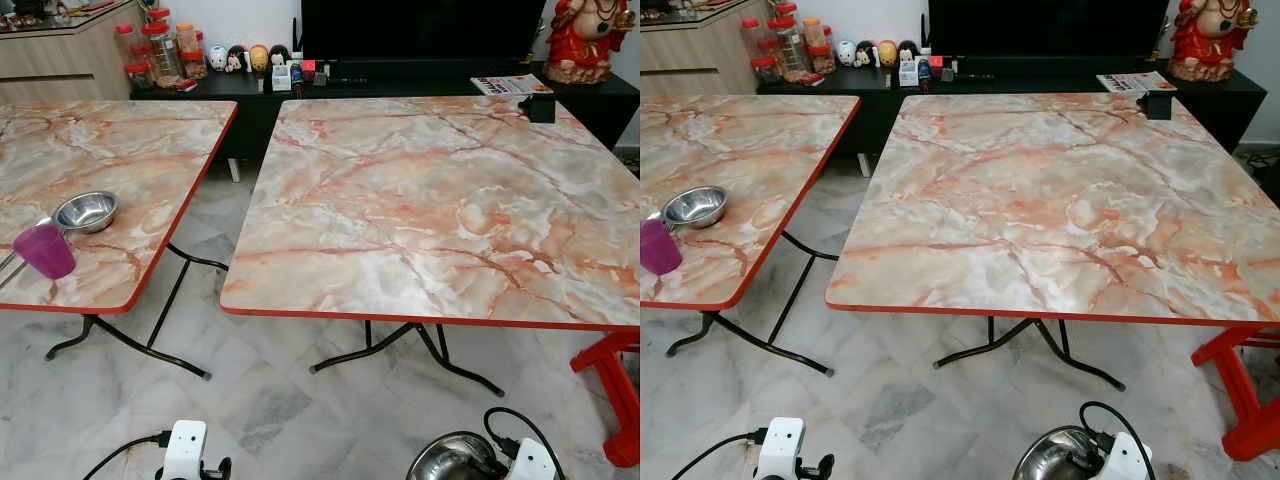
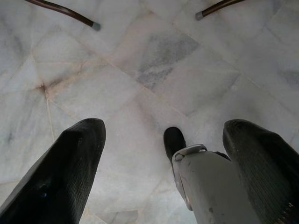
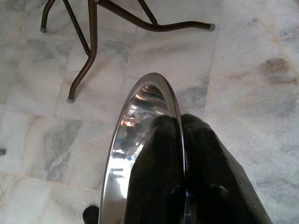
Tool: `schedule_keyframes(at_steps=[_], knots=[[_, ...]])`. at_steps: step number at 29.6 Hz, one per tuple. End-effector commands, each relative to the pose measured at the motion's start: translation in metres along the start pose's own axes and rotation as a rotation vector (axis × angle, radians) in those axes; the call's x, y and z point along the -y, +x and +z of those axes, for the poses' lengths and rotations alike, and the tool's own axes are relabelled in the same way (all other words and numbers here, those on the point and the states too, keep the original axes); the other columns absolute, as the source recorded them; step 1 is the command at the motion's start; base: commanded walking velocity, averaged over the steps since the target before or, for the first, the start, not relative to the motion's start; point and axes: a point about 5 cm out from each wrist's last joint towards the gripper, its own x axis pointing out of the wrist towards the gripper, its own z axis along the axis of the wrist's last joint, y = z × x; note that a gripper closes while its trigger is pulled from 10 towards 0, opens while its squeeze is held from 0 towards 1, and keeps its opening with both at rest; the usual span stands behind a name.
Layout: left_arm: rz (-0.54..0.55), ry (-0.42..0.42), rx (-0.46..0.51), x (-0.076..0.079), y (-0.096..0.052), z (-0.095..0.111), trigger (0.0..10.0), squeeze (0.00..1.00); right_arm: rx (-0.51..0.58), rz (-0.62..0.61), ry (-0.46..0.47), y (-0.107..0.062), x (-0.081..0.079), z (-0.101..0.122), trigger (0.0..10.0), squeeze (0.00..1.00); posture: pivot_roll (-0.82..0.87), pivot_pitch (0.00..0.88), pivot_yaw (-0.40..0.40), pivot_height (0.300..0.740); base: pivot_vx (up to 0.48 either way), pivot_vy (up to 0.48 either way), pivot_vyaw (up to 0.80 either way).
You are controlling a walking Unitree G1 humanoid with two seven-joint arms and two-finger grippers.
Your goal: Setting the table
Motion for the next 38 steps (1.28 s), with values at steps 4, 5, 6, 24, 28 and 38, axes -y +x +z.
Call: schedule_keyframes(at_steps=[4, 5, 6, 24, 28, 38], knots=[[0.005, 0.004, -0.019, -0.0026, -0.0003, -0.0016, 10.0, 0.0, 0.023, -0.009, 0.014, 0.0, 0.0012, 0.0026, 10.0, 0.0, -0.07, 0.0, 0.043, 0.74, 0.0, 0.0, 0.0], [0.005, 0.004, -0.019, -0.0025, -0.0003, -0.0016, 10.0, 0.0, 0.023, -0.009, 0.014, 0.0, 0.0012, 0.0027, 10.0, 0.0, -0.07, 0.0, 0.042, 0.74, 0.0, 0.0, 0.0], [0.005, 0.004, -0.018, -0.0024, -0.0003, -0.0016, 10.0, 0.0, 0.023, -0.009, 0.014, 0.0, 0.0013, 0.0029, 10.0, 0.0, -0.07, 0.0, 0.041, 0.74, 0.0, 0.0, 0.0], [0.0, 0.003, -0.022, -0.0011, -0.0002, -0.0024, 10.0, 0.0, 0.022, -0.009, 0.012, -0.0002, 0.002, 0.0024, 10.0, 0.0, -0.08, 0.0, 0.045, 0.74, 0.0, 0.0, 0.0], [0.003, 0.004, -0.019, -0.002, 0.0002, -0.0006, 10.0, 0.0, 0.022, -0.006, 0.013, -0.0001, 0.0009, 0.0022, 10.0, 0.0, -0.08, 0.0, 0.045, 0.74, 0.0, 0.0, 0.0], [0.003, 0.003, -0.018, -0.0014, 0.0005, -0.0001, 10.0, 0.0, 0.028, -0.006, 0.013, 0.0006, 0.0005, 0.0044, 10.0, 0.0, -0.08, 0.0, 0.043, 0.74, 0.0, 0.0, 0.0]])
